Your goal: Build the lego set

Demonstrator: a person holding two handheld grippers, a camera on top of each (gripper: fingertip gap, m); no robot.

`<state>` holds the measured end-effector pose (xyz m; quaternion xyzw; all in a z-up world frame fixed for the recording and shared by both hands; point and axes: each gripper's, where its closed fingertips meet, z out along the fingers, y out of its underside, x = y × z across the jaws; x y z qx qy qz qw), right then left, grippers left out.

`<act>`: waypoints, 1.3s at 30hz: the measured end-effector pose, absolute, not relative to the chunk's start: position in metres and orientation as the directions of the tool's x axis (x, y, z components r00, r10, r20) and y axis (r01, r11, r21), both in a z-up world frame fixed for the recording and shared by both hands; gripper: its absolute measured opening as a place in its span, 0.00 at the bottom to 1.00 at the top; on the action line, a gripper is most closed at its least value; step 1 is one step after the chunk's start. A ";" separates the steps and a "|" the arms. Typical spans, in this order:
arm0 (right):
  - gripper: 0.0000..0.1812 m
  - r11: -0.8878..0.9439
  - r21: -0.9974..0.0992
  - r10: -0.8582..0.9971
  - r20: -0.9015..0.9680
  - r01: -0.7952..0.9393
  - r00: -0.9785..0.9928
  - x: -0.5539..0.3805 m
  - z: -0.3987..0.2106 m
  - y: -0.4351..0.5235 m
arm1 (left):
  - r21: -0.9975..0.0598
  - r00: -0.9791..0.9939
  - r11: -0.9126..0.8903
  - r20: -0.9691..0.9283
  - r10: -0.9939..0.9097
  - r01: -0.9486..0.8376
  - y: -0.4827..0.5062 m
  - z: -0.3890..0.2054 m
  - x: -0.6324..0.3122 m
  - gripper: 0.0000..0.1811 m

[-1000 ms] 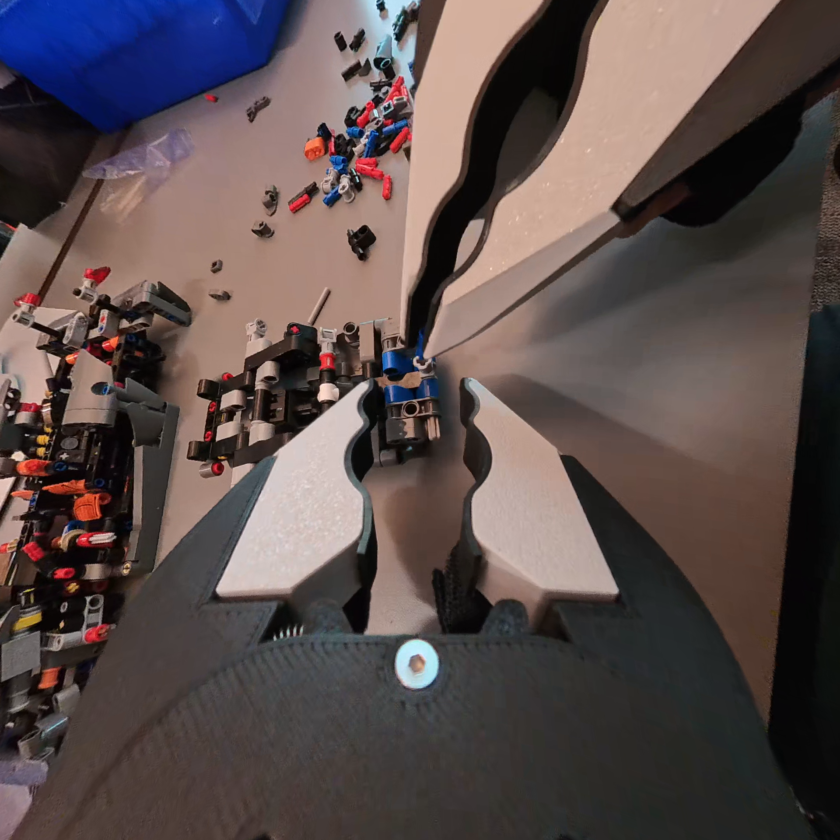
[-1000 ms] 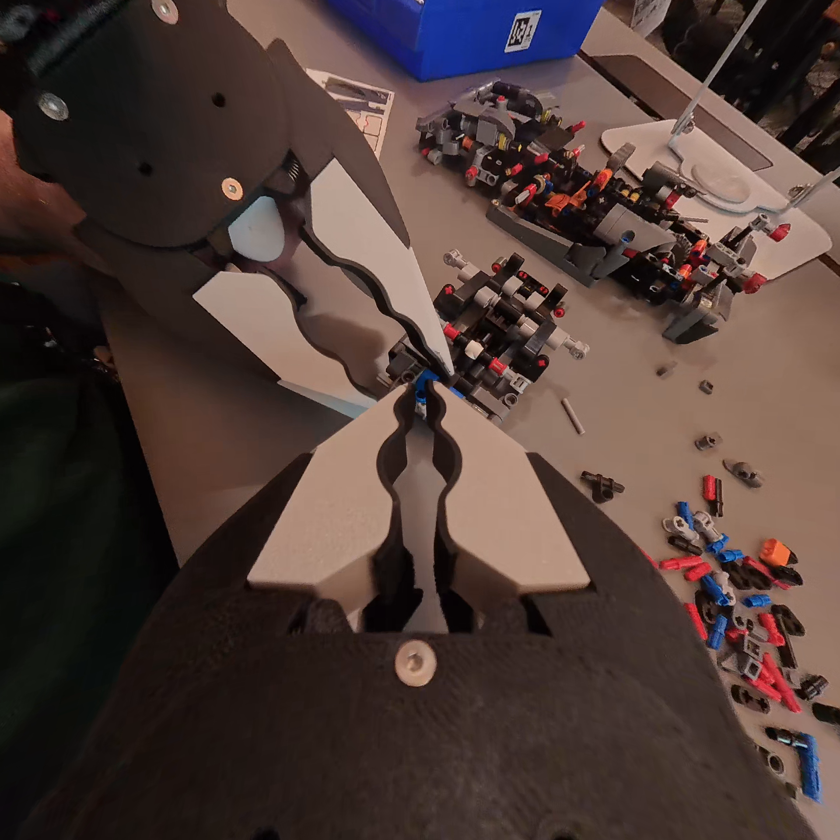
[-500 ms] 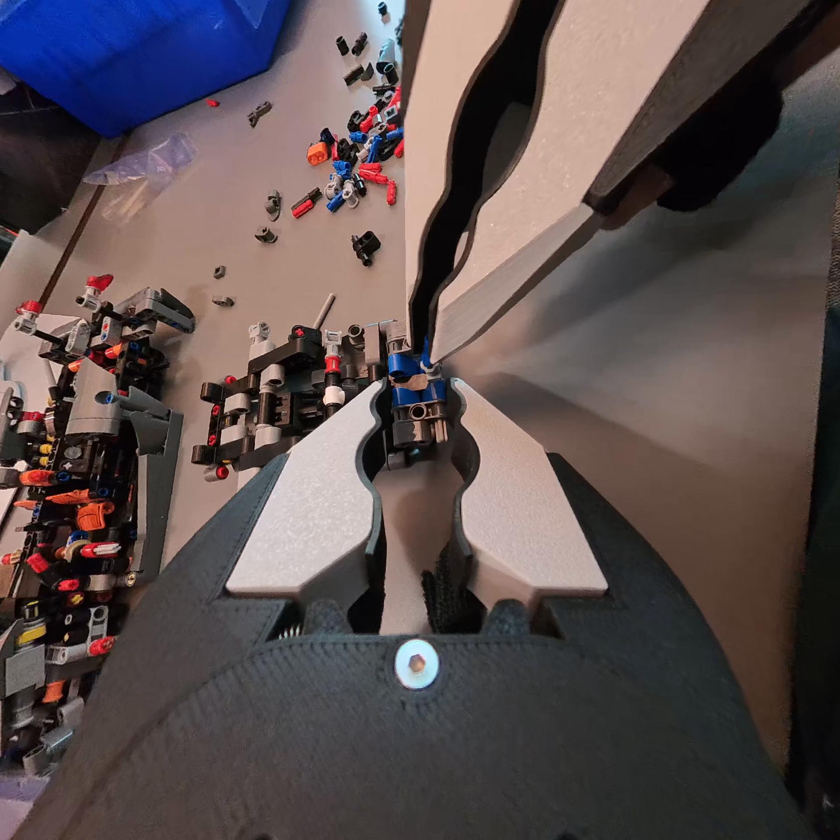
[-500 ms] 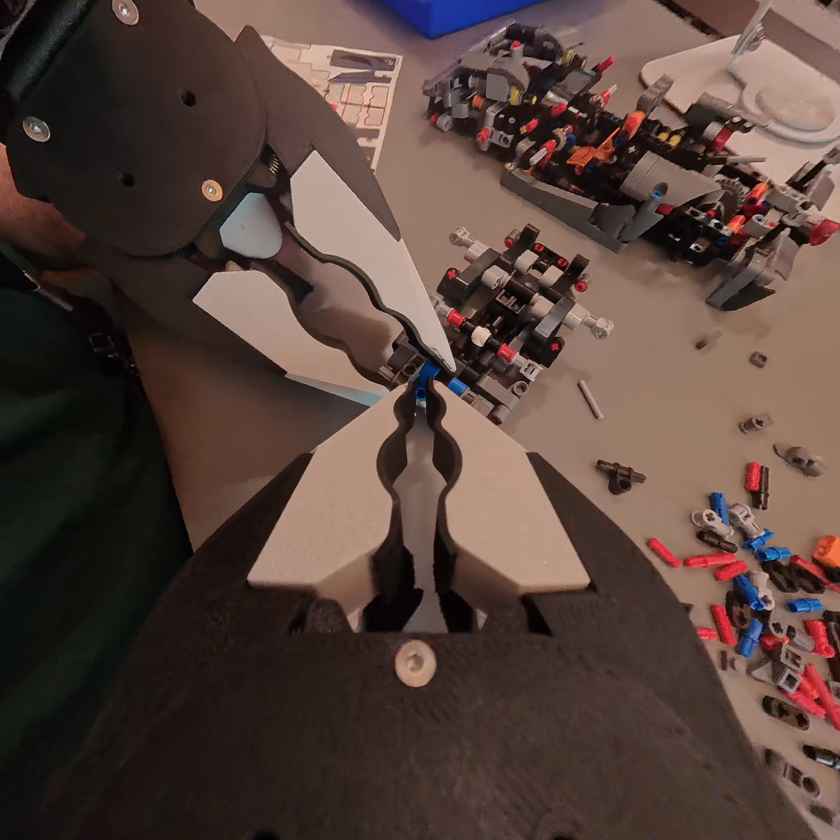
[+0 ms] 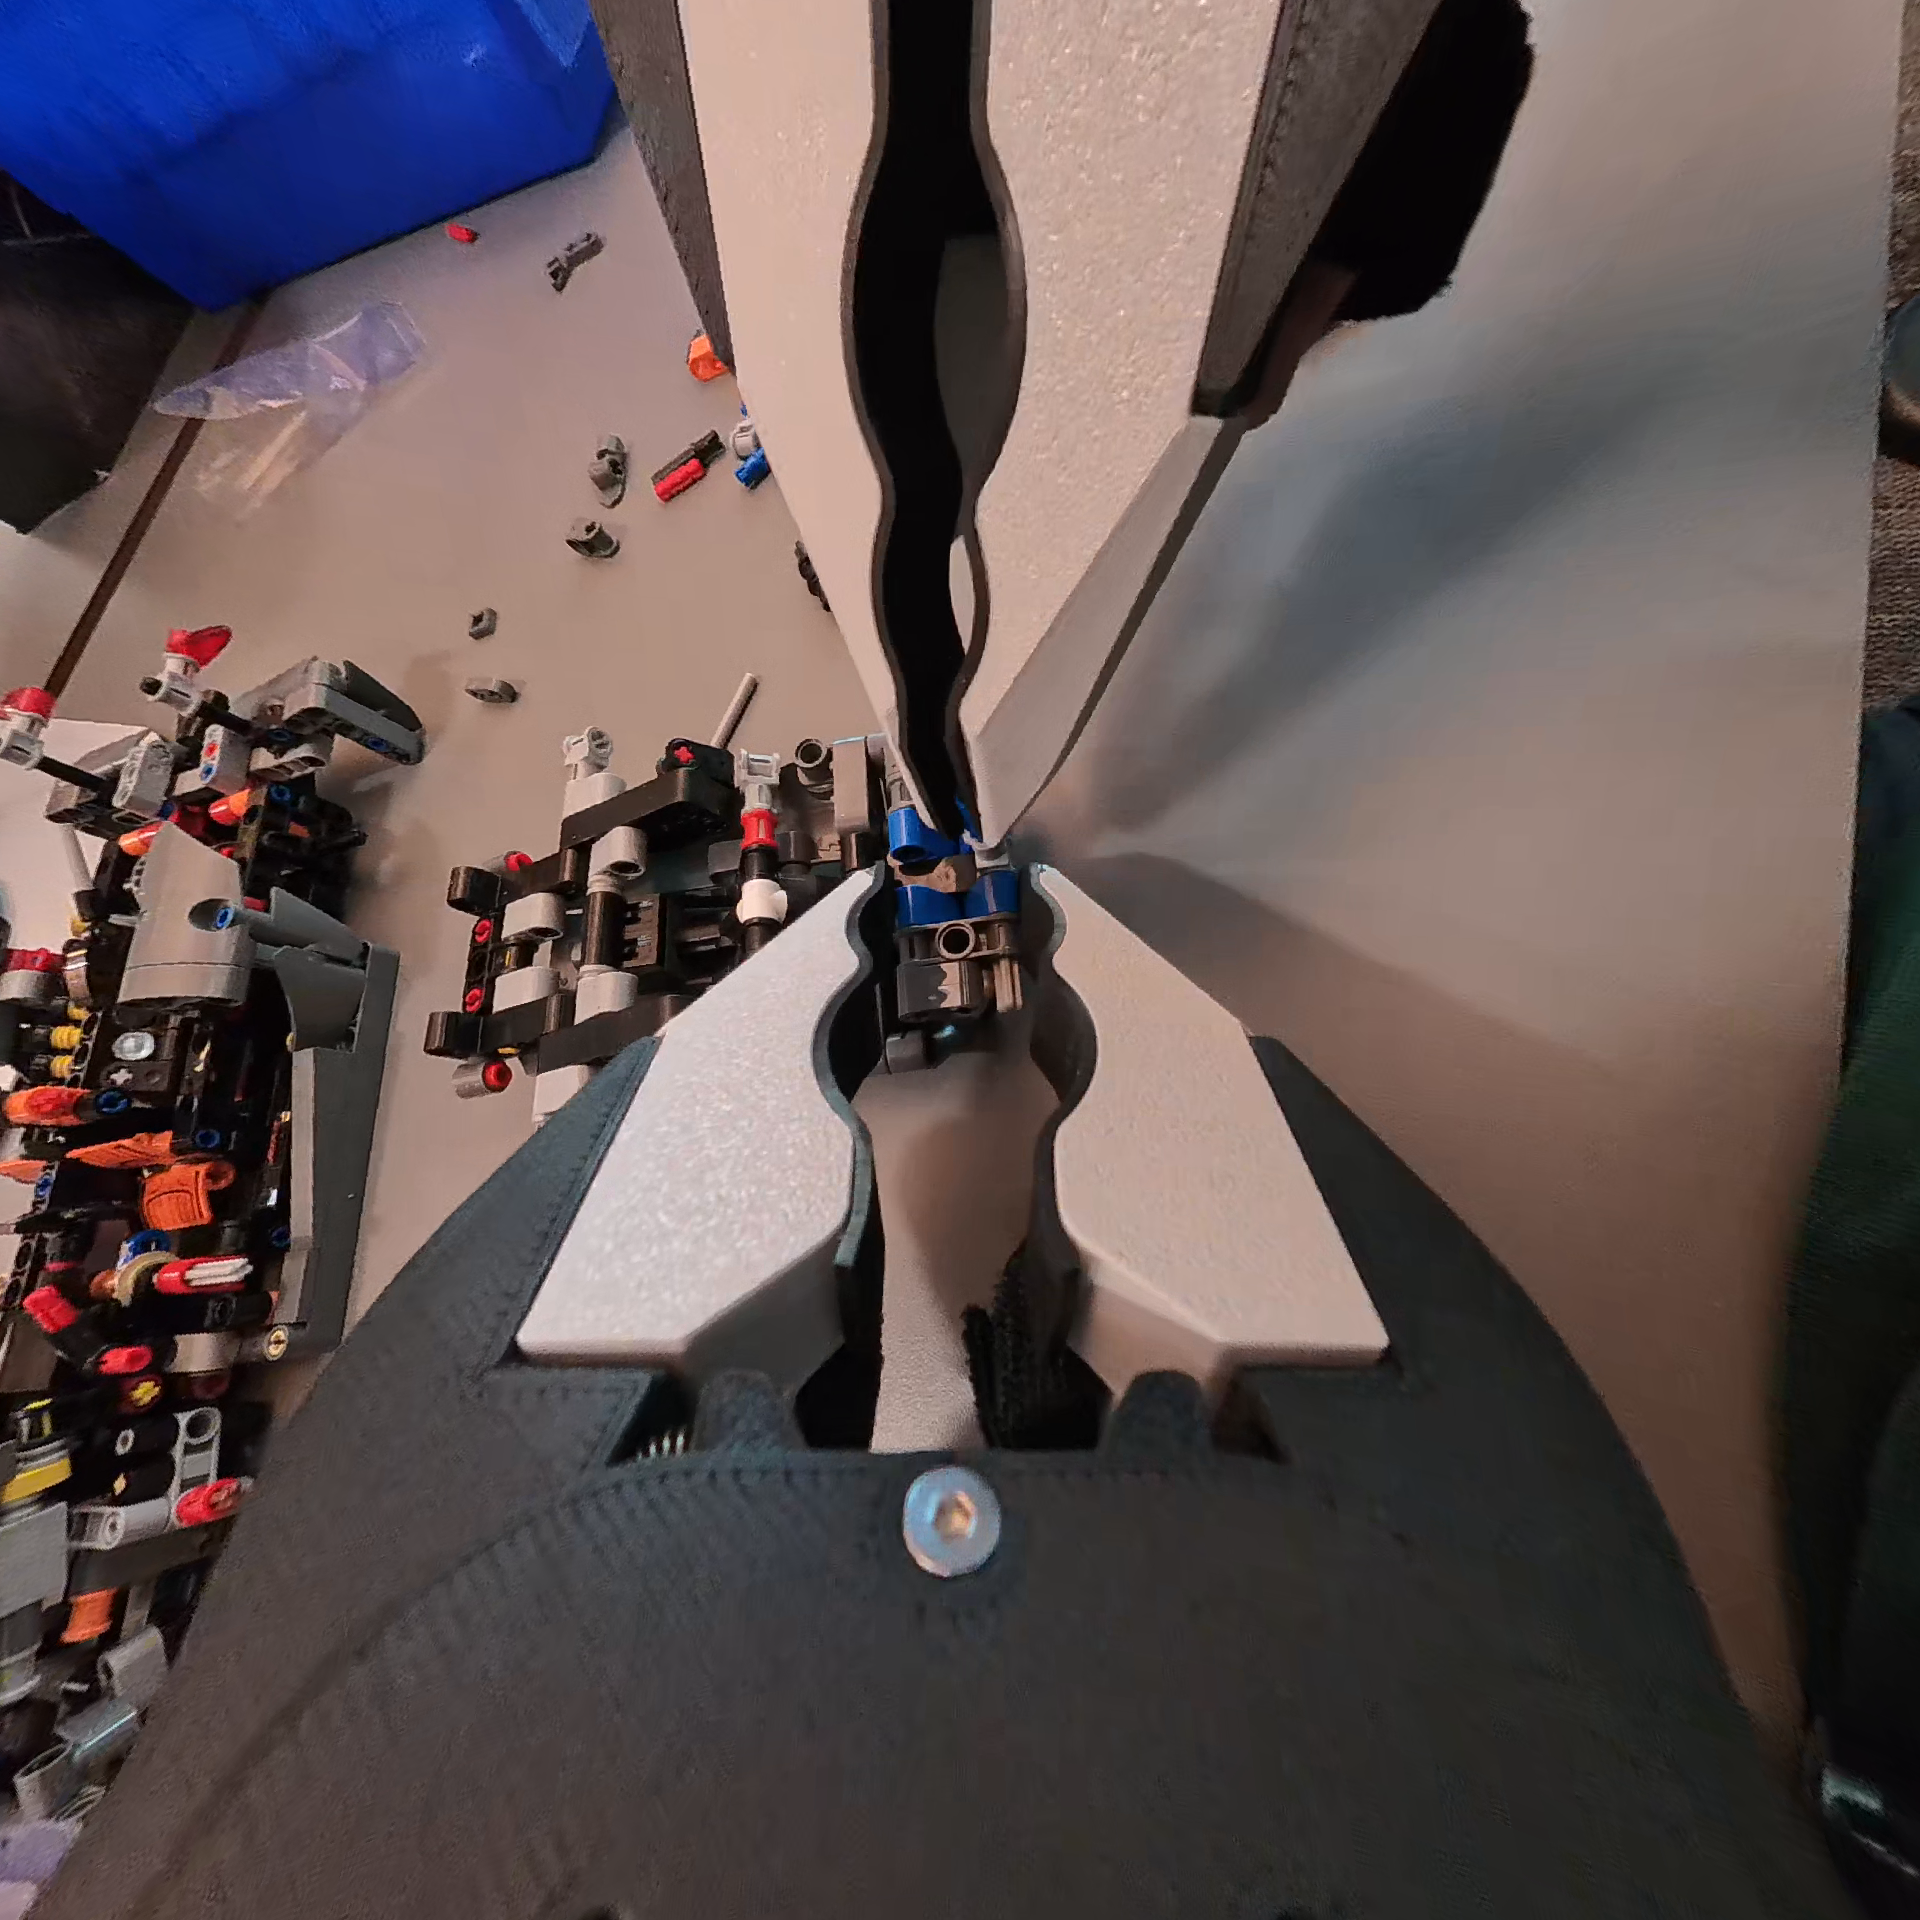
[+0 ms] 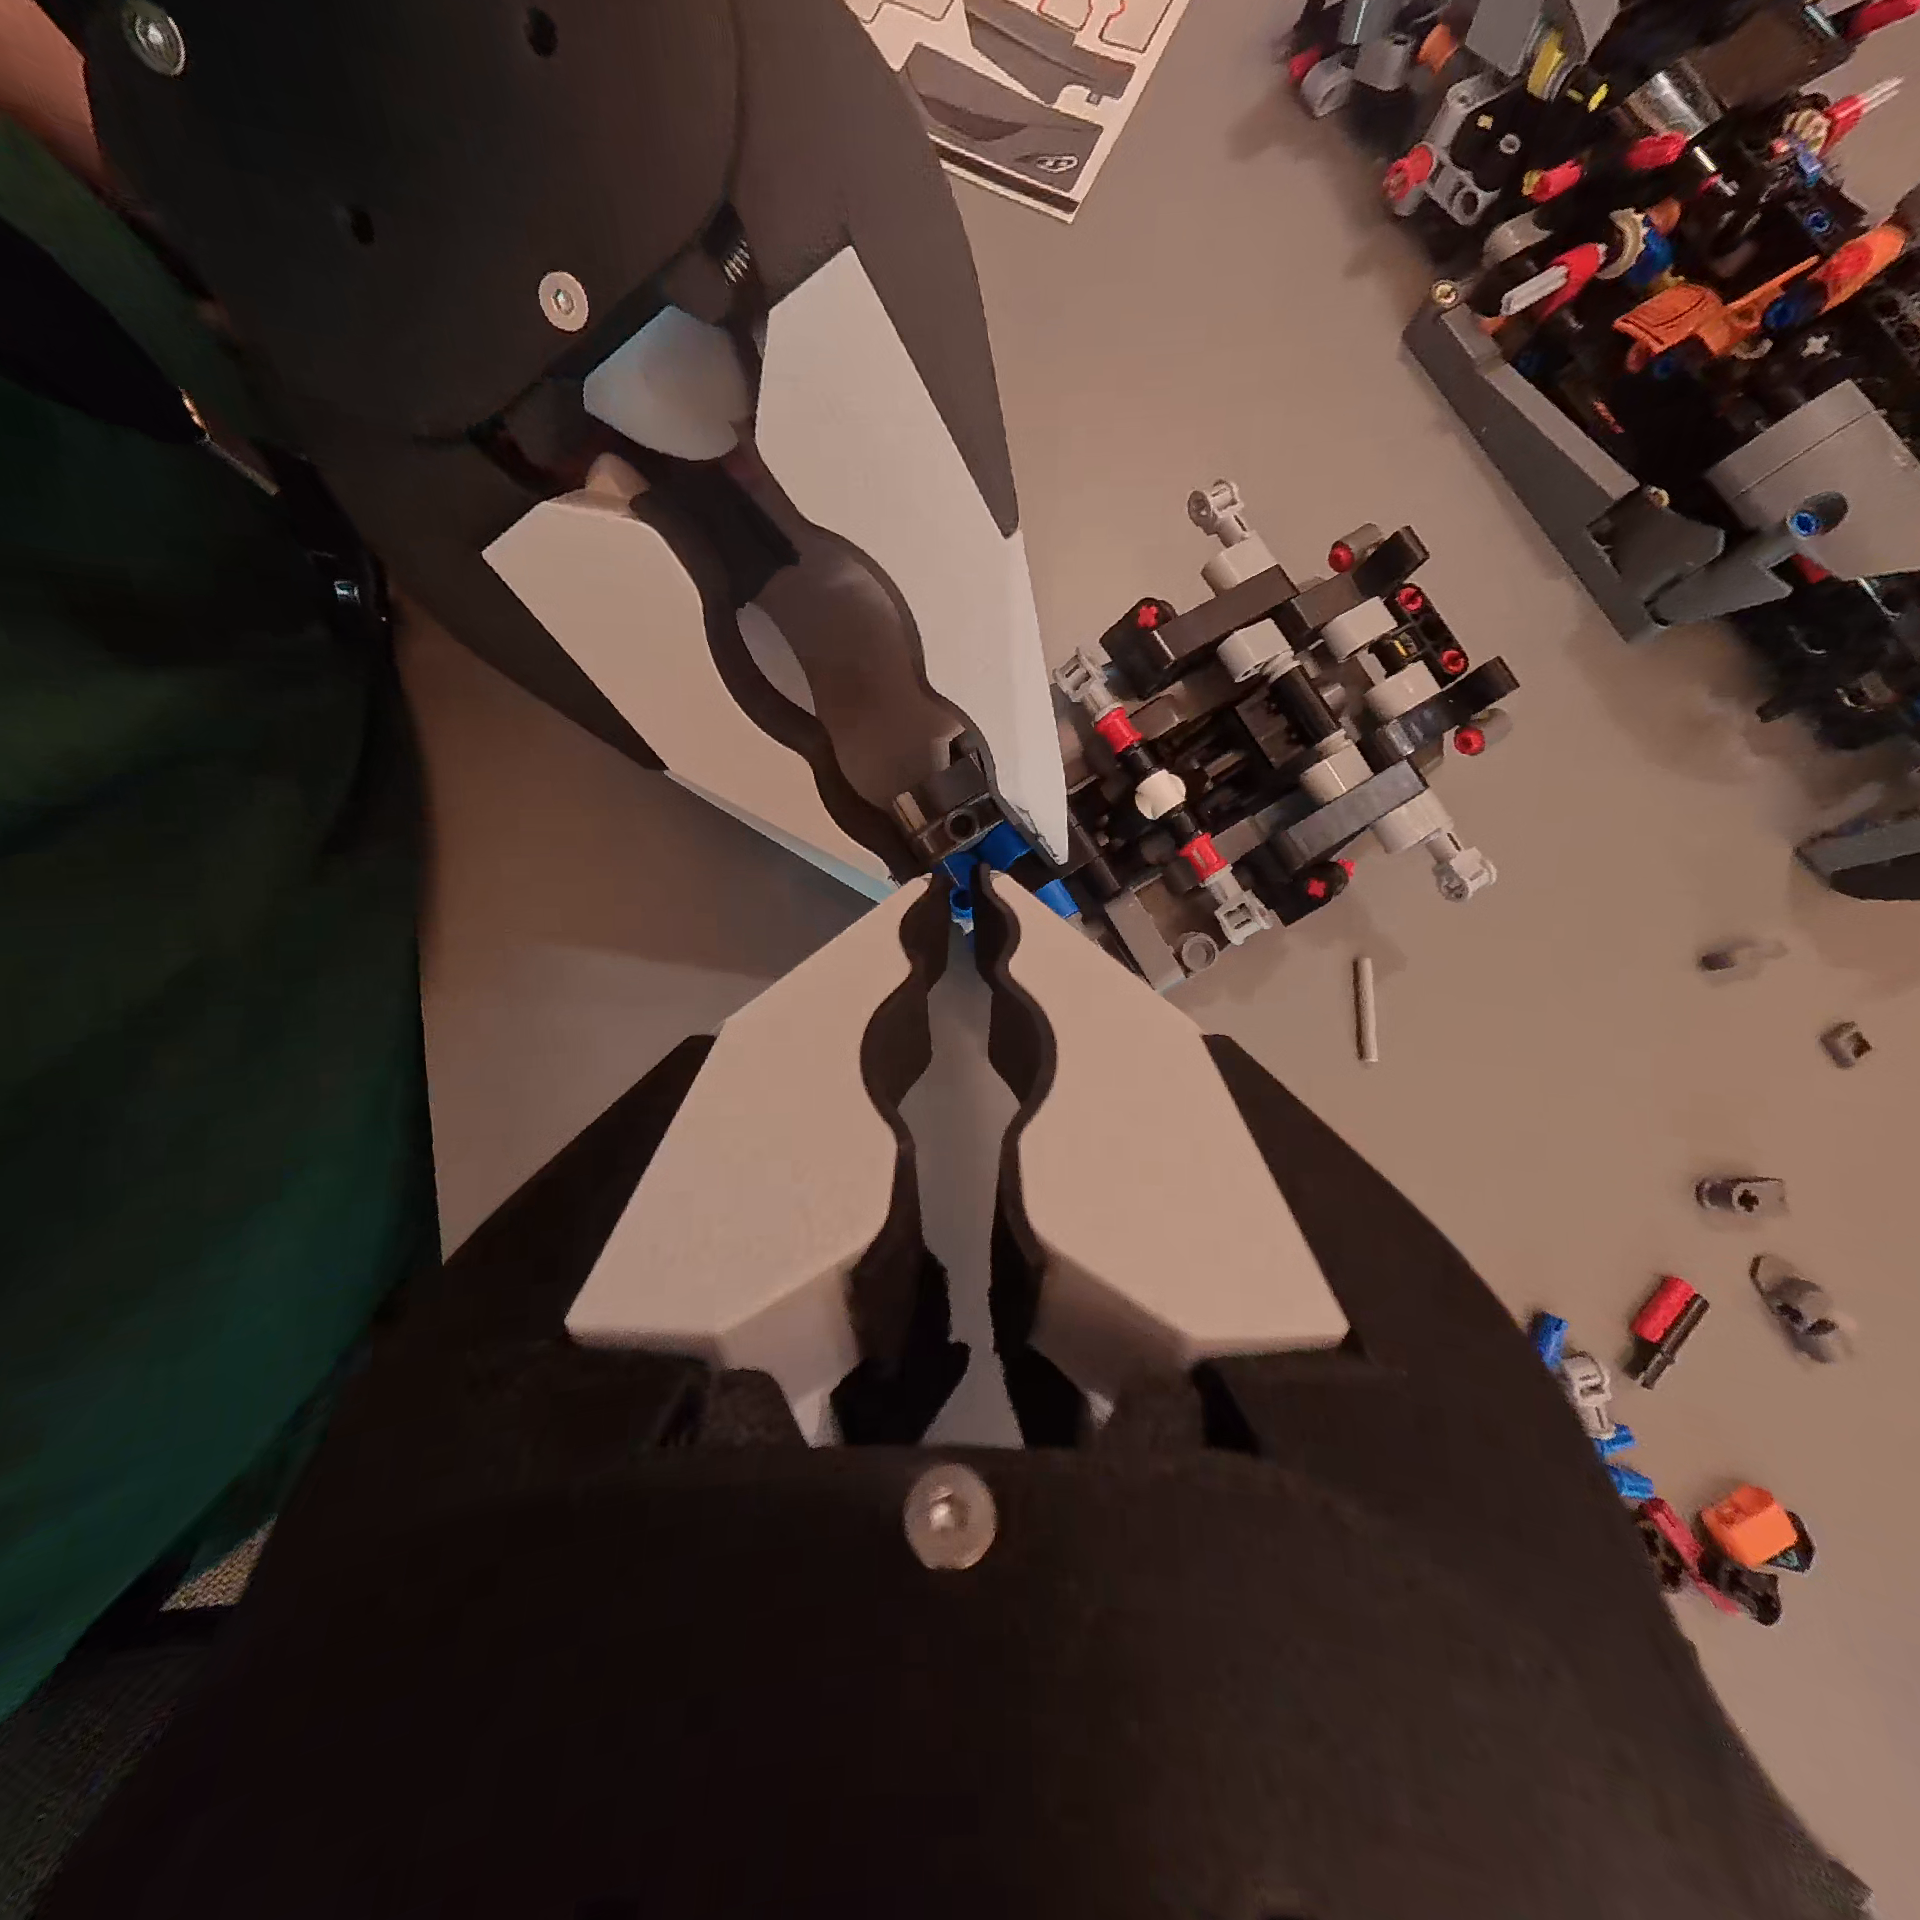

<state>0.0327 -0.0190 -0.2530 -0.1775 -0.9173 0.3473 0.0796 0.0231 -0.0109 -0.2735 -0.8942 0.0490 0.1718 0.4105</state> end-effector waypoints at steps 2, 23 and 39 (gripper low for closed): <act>0.01 0.707 -0.655 0.376 0.028 0.267 -0.926 0.033 -0.254 -0.019 | -0.718 0.937 -0.657 -0.346 0.054 -0.227 -0.011 -0.273 0.023 0.12; 0.22 0.438 -0.831 0.508 -0.085 0.343 -0.857 0.023 -0.205 -0.003 | -0.776 0.943 -0.599 -0.317 0.099 -0.198 -0.012 -0.262 0.019 0.21; 0.23 0.144 -0.981 0.712 0.014 0.127 -0.702 -0.053 -0.145 0.019 | -0.901 0.871 -0.404 -0.321 0.372 -0.159 -0.054 -0.186 -0.035 0.42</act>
